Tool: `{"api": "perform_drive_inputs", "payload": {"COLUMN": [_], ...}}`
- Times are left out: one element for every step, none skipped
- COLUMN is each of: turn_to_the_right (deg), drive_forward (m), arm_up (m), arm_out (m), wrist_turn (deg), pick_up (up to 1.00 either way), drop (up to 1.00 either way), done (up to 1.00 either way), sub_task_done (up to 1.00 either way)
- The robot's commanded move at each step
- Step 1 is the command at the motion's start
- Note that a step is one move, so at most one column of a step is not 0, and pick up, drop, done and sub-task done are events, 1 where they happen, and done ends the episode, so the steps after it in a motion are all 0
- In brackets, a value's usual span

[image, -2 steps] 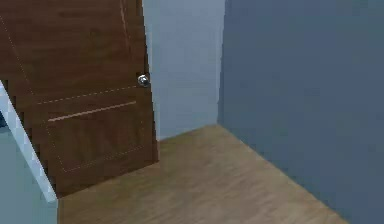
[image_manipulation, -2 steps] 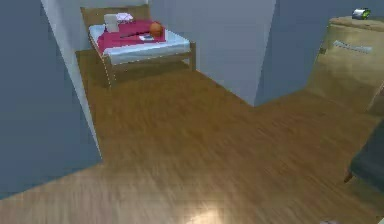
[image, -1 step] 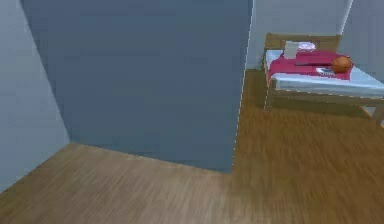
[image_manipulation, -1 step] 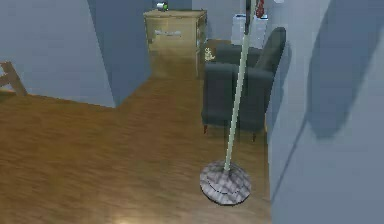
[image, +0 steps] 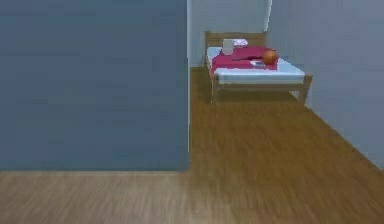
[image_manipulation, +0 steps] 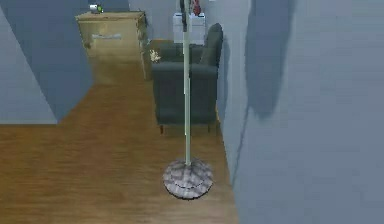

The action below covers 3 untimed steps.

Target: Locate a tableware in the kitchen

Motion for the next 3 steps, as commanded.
{"api": "perform_drive_inputs", "payload": {"turn_to_the_right": [0.0, -45.0, -42.0], "drive_forward": [0.25, 0.0, 0.0], "arm_up": [0.0, 0.0, 0.0], "arm_out": [0.0, 0.0, 0.0], "wrist_turn": [0.0, 0.0, 0.0], "pick_up": [0.0, 0.0, 0.0], "drop": [0.0, 0.0, 0.0], "done": [0.0, 0.0, 0.0], "sub_task_done": [0.0, 0.0, 0.0]}}
